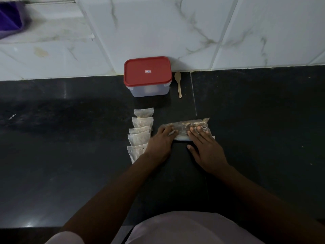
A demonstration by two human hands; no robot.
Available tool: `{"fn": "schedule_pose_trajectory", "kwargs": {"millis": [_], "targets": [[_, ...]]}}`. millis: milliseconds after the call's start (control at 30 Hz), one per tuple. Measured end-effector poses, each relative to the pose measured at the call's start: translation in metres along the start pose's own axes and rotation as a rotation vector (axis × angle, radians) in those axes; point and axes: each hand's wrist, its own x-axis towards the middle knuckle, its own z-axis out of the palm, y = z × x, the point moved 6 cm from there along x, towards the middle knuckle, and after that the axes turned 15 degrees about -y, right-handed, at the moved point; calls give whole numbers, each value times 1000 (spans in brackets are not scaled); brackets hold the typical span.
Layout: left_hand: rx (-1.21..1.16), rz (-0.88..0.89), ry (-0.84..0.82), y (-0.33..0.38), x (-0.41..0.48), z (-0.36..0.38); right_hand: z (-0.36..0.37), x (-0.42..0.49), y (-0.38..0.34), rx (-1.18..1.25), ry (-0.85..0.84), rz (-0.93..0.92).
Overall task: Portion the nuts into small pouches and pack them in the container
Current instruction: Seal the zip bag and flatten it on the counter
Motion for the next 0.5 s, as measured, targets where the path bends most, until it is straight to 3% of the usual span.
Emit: {"fn": "schedule_pose_trajectory", "kwargs": {"millis": [233, 500], "targets": [[-29, 2, 11, 2, 0, -1, 1, 2, -1, 28, -48, 27], [7, -2, -30, 1, -2, 0, -16, 5, 3, 113, 27, -58]]}}
